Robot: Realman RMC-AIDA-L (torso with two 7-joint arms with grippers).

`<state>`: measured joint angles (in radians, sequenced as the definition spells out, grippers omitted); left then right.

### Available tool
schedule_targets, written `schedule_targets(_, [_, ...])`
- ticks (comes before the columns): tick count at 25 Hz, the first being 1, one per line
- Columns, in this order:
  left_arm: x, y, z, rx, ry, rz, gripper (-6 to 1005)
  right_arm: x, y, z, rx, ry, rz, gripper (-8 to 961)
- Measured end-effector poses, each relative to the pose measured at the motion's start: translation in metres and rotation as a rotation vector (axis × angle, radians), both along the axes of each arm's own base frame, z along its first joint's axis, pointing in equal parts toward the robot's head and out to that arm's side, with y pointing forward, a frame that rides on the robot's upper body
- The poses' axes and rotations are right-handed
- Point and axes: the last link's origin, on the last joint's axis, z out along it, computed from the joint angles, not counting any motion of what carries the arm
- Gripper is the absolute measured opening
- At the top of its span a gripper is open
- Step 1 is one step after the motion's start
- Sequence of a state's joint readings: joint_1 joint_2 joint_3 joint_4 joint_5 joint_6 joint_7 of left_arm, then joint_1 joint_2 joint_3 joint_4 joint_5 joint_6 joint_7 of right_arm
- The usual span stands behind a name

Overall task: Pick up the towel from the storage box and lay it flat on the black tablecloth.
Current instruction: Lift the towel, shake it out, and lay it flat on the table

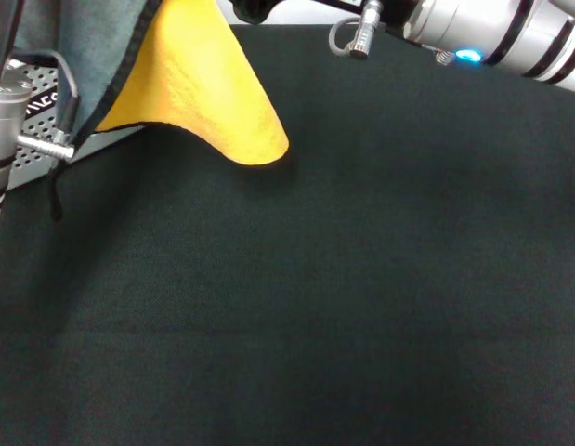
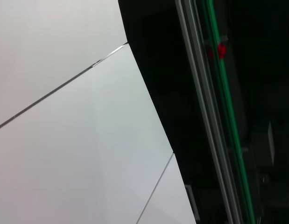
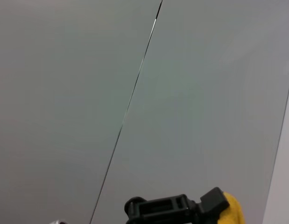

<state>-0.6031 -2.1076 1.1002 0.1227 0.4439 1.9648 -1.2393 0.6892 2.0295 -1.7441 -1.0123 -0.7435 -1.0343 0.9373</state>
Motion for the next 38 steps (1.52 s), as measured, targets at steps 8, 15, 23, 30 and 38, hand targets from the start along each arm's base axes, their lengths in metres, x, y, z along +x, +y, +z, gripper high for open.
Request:
schedule_targets(8, [0.000,0.000,0.000,0.001,0.001,-0.001,30,-0.001,0.001,0.001,0.007,0.007,0.002,143])
schedule_targets(15, [0.002,0.000,-0.002,-0.012,0.009,-0.010,31,-0.001,0.001,0.002,0.011,0.010,0.000,65])
schedule_targets(23, [0.001,-0.001,-0.004,-0.022,0.011,-0.008,31,0.003,0.006,0.006,0.037,0.039,-0.037,7])
schedule_targets(30, [0.000,-0.003,-0.005,-0.031,0.011,-0.009,32,0.002,0.007,0.009,0.051,0.035,-0.038,7])
schedule_targets(38, [-0.006,-0.010,-0.009,-0.058,0.025,0.000,32,0.002,0.010,0.022,0.102,0.018,-0.024,8])
